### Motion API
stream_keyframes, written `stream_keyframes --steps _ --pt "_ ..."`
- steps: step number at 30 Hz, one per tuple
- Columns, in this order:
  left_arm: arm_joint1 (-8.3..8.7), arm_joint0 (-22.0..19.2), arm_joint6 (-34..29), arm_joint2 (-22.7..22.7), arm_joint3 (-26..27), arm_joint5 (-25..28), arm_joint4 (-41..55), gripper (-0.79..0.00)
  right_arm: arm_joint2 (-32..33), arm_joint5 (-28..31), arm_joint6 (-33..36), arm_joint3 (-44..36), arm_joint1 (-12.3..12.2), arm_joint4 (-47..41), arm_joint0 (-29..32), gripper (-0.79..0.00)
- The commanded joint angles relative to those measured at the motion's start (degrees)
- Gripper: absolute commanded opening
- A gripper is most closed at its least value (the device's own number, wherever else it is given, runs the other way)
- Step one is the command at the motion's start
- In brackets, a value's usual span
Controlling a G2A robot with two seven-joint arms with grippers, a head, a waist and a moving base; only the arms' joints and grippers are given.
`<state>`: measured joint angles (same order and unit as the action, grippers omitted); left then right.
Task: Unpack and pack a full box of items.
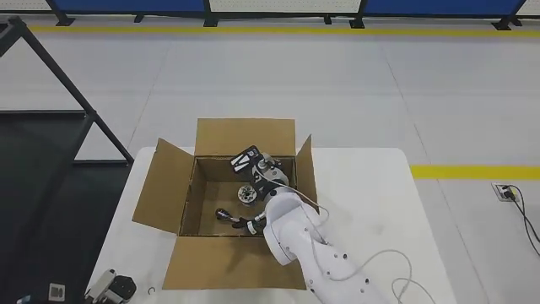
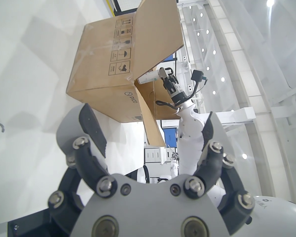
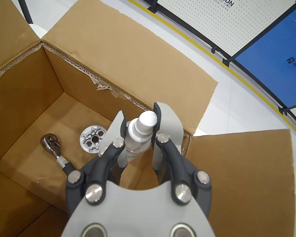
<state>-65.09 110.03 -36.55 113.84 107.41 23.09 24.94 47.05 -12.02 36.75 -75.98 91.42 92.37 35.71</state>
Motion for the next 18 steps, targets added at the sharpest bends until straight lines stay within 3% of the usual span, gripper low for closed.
stream_keyframes --steps 1,18 --pt "-0.02 -0.2 -0.1 -0.3 0.3 -0.2 -0.5 0.000 0.0 0.0 0.0 0.0 0.0 0.0 0.0 -0.785" --pt "-0.35 0.2 0.2 -0.6 1.1 0.3 -0.4 0.000 2.6 -2.4 -1.0 9.4 1.9 -6.0 -0.3 -0.785"
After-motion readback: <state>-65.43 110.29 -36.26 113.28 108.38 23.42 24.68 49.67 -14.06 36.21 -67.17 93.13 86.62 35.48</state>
